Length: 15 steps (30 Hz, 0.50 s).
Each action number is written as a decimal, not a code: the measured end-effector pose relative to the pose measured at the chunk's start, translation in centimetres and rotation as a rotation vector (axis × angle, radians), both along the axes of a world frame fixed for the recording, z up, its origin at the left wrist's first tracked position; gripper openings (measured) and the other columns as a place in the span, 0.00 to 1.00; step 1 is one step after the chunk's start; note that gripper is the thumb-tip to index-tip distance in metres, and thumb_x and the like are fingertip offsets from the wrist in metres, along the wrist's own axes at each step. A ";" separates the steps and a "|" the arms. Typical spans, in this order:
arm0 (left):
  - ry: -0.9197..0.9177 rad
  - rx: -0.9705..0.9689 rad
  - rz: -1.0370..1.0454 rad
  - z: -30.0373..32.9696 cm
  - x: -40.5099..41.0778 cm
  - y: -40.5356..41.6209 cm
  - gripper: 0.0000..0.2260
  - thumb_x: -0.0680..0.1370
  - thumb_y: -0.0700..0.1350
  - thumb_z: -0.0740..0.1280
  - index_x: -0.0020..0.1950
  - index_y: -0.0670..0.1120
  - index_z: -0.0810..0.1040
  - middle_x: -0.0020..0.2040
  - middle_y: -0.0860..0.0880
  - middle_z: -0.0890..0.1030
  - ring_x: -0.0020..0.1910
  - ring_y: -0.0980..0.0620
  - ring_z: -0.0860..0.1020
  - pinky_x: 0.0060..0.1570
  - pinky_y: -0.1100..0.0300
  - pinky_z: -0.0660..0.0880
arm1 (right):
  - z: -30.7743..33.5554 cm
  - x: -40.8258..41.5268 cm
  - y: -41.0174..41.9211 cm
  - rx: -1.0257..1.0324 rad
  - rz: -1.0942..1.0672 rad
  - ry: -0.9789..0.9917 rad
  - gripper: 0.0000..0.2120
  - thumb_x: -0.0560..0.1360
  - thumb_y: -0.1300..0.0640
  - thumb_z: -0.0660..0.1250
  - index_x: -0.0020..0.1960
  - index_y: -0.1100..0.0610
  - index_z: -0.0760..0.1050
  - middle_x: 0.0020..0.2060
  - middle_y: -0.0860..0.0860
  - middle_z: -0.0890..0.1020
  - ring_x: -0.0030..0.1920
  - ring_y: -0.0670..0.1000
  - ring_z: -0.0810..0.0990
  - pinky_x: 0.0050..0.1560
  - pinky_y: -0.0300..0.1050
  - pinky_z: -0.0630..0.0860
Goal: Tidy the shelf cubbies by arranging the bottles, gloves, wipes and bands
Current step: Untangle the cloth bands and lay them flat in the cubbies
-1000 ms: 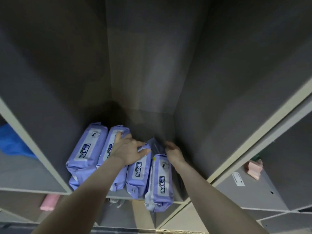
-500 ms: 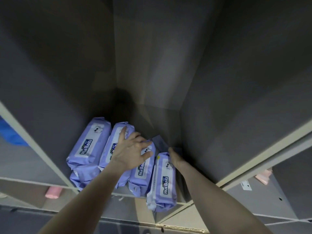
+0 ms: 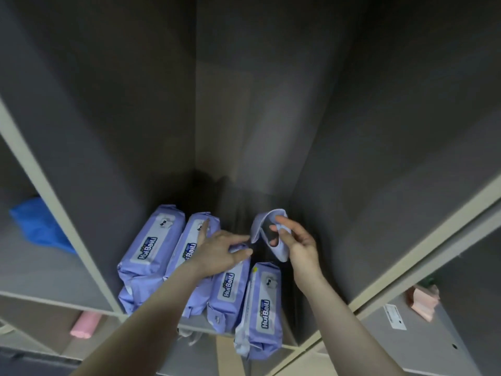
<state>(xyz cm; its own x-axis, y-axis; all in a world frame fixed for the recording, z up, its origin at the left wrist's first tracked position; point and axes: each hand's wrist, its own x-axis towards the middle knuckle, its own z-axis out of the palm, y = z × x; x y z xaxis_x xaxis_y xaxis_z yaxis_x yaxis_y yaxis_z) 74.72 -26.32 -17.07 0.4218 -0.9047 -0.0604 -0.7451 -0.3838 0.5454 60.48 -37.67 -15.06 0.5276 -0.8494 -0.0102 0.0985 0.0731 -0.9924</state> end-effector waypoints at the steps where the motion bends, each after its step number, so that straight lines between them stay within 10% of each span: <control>1: 0.115 -0.065 0.014 0.3 -0.5 -0.1 0.37 0.65 0.71 0.55 0.73 0.61 0.63 0.67 0.56 0.73 0.71 0.58 0.64 0.73 0.48 0.35 | 1.1 -0.5 0.4 0.026 0.053 -0.041 0.11 0.77 0.70 0.61 0.52 0.60 0.79 0.41 0.53 0.85 0.35 0.45 0.82 0.42 0.35 0.79; 7: 0.570 -0.392 -0.049 2.8 -4.0 0.8 0.51 0.62 0.62 0.73 0.73 0.68 0.41 0.76 0.60 0.55 0.75 0.61 0.56 0.73 0.56 0.60 | 5.8 -3.1 2.5 0.153 0.206 -0.175 0.16 0.76 0.69 0.58 0.59 0.60 0.77 0.49 0.56 0.85 0.48 0.53 0.84 0.46 0.46 0.81; 12: 0.938 -0.593 -0.030 5.6 -5.3 2.1 0.32 0.71 0.39 0.74 0.69 0.59 0.66 0.55 0.46 0.81 0.55 0.53 0.80 0.51 0.63 0.77 | 7.2 -5.6 4.8 0.092 0.258 -0.077 0.20 0.72 0.57 0.70 0.63 0.52 0.74 0.41 0.55 0.81 0.30 0.48 0.78 0.26 0.38 0.72; 15: 0.860 -0.688 0.167 6.8 -6.3 2.4 0.08 0.74 0.38 0.70 0.50 0.49 0.80 0.38 0.43 0.81 0.39 0.52 0.79 0.37 0.65 0.75 | 6.7 -7.3 6.1 0.062 0.255 -0.066 0.23 0.68 0.60 0.68 0.63 0.50 0.74 0.45 0.57 0.83 0.39 0.51 0.81 0.34 0.40 0.74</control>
<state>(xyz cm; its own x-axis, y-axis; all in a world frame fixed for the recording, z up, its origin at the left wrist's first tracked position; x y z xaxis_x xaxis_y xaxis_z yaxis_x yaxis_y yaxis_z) 68.41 -23.89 -10.31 0.5999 -0.7936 0.1015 0.0162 0.1389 0.9902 53.16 -31.56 -8.35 0.7256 -0.6879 -0.0164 0.1332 0.1638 -0.9775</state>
